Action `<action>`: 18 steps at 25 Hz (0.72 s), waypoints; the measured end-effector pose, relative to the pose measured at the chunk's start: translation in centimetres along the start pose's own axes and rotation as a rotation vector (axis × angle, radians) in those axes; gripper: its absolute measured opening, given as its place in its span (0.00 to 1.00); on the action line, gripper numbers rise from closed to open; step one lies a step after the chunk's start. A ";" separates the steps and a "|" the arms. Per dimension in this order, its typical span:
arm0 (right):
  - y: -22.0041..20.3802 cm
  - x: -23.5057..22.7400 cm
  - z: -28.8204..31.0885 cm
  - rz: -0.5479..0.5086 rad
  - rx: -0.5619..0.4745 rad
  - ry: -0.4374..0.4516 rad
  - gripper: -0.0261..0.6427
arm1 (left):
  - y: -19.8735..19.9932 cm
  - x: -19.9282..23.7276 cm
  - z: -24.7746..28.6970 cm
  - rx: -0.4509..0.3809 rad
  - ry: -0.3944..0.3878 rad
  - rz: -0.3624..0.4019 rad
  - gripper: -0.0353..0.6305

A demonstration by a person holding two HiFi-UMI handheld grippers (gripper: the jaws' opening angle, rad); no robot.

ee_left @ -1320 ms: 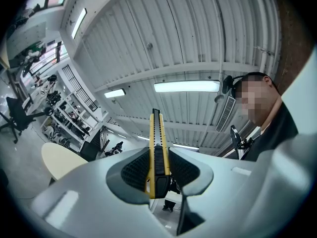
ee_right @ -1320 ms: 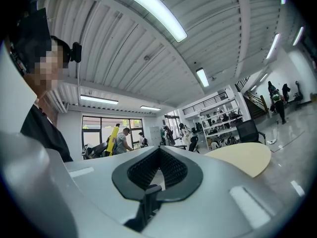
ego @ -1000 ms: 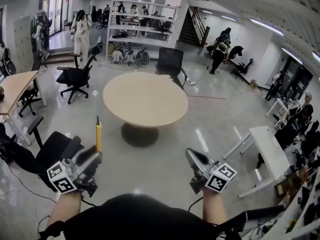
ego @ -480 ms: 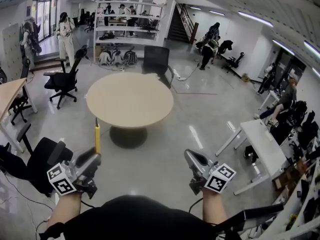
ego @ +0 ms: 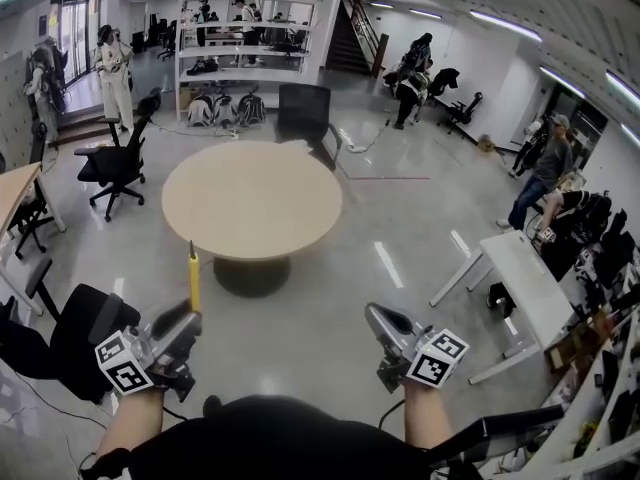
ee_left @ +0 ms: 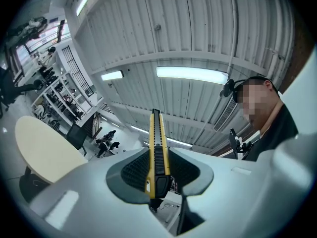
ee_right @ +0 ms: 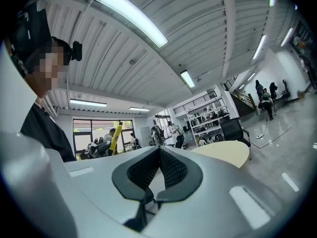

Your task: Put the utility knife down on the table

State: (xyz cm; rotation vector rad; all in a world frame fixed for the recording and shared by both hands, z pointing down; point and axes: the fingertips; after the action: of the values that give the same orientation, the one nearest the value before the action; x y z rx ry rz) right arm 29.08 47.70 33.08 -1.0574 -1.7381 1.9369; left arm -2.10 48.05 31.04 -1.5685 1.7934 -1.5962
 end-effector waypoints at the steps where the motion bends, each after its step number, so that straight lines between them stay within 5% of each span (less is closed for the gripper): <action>1: -0.1 -0.1 0.9 -0.001 0.005 -0.008 0.06 | 0.3 1.0 0.0 0.000 -0.005 -0.007 0.23; 10: 1.4 0.2 16.0 -0.053 0.016 -0.083 0.06 | 8.8 15.7 -1.0 -0.008 -0.070 -0.038 0.23; 18: 2.2 -0.4 26.0 -0.069 0.007 -0.080 0.06 | 13.7 23.8 -1.5 -0.011 -0.087 -0.005 0.23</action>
State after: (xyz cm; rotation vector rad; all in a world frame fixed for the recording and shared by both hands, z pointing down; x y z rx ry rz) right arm 11.48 28.61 30.62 -0.9171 -1.7839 1.9664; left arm -19.34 26.59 30.41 -1.6226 1.7575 -1.4978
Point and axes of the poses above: the fingertips, and each gripper's own axes: z forward along the fingers, x to its left, y out of its top
